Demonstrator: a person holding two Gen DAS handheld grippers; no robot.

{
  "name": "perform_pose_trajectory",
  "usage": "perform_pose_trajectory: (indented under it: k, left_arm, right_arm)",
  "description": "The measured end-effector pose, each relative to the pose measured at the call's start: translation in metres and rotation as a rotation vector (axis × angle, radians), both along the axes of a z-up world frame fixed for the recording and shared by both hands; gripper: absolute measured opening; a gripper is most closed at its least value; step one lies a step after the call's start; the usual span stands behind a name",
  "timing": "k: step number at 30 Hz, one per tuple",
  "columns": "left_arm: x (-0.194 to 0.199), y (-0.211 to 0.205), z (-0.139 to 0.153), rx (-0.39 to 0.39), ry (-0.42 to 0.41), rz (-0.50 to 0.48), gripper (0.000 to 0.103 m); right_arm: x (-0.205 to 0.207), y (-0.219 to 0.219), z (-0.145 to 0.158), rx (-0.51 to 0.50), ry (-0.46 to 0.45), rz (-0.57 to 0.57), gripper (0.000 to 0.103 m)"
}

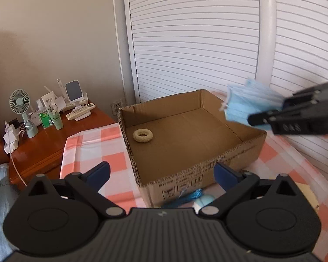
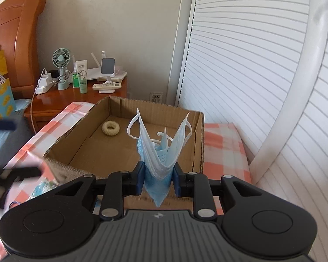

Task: Organize soft objects
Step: 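Drop the scrunchie into the cardboard box with the left gripper while the right gripper drops the mask in, then grasp the floral sachet with the left gripper while the right gripper moves to the white pad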

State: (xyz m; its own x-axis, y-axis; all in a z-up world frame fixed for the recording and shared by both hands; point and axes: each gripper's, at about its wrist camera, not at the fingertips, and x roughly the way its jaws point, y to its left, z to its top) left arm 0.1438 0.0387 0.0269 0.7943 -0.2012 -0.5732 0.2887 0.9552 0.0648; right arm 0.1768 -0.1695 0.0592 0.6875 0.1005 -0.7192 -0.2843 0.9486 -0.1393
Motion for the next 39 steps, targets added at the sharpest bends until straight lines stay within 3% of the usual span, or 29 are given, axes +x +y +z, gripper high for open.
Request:
perform_pose_trajectory:
  k: [8,9,10,12,13,19,30,39]
  left_arm:
    - [-0.041,0.008,-0.016,-0.035,0.064,0.027,0.101]
    - [-0.043,0.010,-0.016,-0.038,0.064,0.048,0.101]
    - [-0.044,0.013,-0.017,-0.046,0.067,0.063,0.101]
    - [-0.045,0.018,-0.017,-0.060,0.073,0.085,0.101]
    - [-0.047,0.020,-0.017,-0.061,0.075,0.093,0.101]
    - [-0.049,0.028,-0.020,-0.055,0.087,0.128,0.101]
    - [-0.058,0.027,-0.023,-0.034,0.097,0.121,0.101]
    - [-0.068,0.029,-0.022,-0.018,0.092,0.119,0.101]
  right_arm:
    - [0.087,0.024,-0.008,-0.032,0.004,0.034,0.032]
    - [0.096,0.026,-0.009,-0.034,0.000,0.038,0.039]
    - [0.105,0.029,-0.011,-0.038,0.002,0.041,0.059]
    - [0.117,0.031,-0.014,-0.029,0.007,0.040,0.088]
    - [0.120,0.030,-0.014,-0.015,0.001,0.040,0.092]
    - [0.113,0.026,-0.013,0.017,0.012,0.044,0.102]
    - [0.060,0.016,-0.010,0.001,0.028,0.026,0.103]
    - [0.002,0.004,-0.010,0.064,0.058,0.021,0.103]
